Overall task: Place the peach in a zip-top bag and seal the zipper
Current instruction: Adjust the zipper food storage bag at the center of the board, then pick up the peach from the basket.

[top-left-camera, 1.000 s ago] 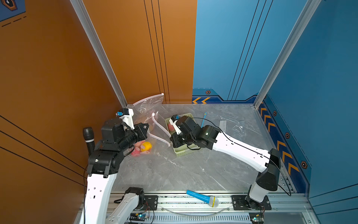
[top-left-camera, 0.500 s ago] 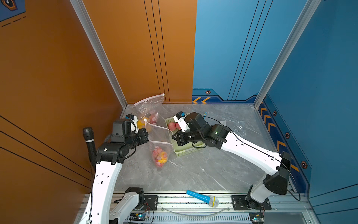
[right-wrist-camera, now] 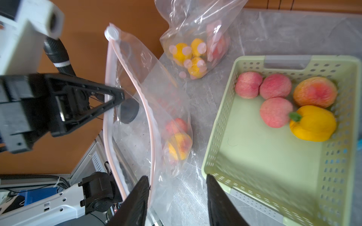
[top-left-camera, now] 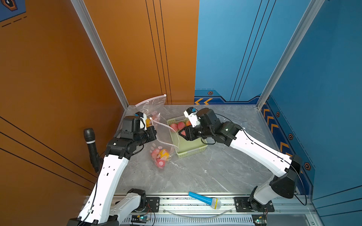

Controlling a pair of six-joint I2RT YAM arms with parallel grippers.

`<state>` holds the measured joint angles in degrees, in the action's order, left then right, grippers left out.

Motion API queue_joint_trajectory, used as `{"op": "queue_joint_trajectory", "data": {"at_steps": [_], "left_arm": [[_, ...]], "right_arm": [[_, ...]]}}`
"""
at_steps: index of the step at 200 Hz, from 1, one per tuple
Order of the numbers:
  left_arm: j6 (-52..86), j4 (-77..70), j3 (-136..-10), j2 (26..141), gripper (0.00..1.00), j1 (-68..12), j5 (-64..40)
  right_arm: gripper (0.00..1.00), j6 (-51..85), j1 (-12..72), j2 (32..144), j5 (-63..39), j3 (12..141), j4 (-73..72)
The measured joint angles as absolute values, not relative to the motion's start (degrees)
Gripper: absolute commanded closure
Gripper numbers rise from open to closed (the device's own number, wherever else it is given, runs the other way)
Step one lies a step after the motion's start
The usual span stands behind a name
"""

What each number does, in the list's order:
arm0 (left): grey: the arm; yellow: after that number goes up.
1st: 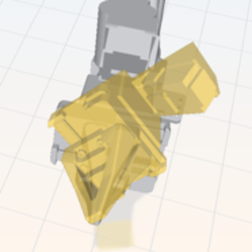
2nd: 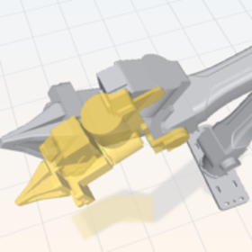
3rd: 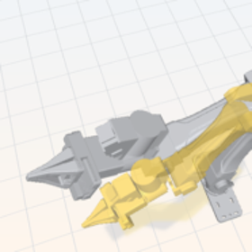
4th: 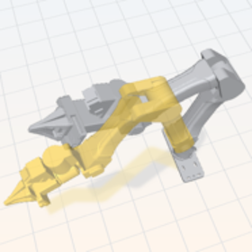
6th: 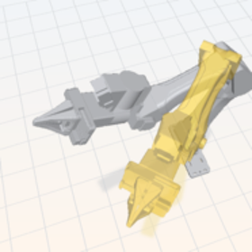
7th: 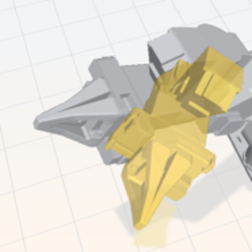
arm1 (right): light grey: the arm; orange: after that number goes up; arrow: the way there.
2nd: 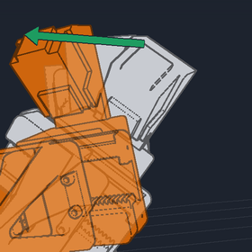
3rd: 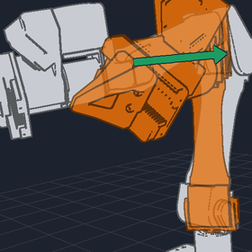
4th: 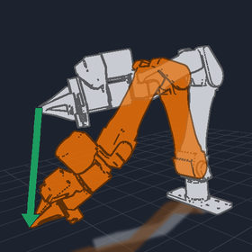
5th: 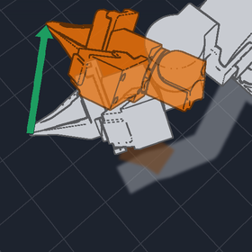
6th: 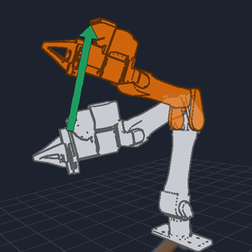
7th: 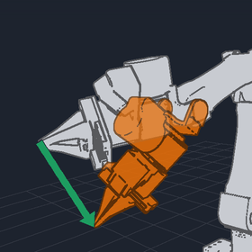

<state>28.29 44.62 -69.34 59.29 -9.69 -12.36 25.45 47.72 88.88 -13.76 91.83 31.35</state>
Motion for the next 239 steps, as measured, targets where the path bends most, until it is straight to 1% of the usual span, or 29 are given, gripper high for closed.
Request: {"op": "queue_joint_trajectory", "data": {"at_steps": [20,41,61,89,117,137,168,239], "left_arm": [[28.60,42.78,-69.34,60.93,1.00,-10.70,-12.36],[28.97,41.06,-69.23,62.13,1.00,-11.53,-12.36],[29.32,39.81,-68.88,62.52,1.00,-11.73,-12.38],[29.43,38.61,-68.55,62.96,1.00,-11.73,-12.40],[29.43,37.65,-68.34,63.57,1.00,-11.88,-12.60],[29.63,37.10,-67.75,63.55,1.00,-12.08,-12.62],[29.87,36.71,-67.05,63.51,1.00,-12.08,-12.62],[30.87,35.77,-65.76,63.33,1.00,-12.08,-12.62]], "right_arm": [[0.49,25.43,44.42,86.35,-11.86,91.59,30.89],[0.48,24.97,41.60,87.02,-8.23,91.59,30.92],[0.47,23.57,39.57,91.66,-4.84,92.53,31.31],[0.44,20.34,37.93,102.72,-1.34,96.09,32.40],[0.43,17.67,37.89,113.49,0.08,101.67,33.98],[0.42,16.21,38.06,118.76,0.27,104.84,34.17],[0.39,13.74,38.76,124.25,0.84,108.92,34.28],[0.39,9.82,42.09,135.06,2.63,119.28,35.00]]}}
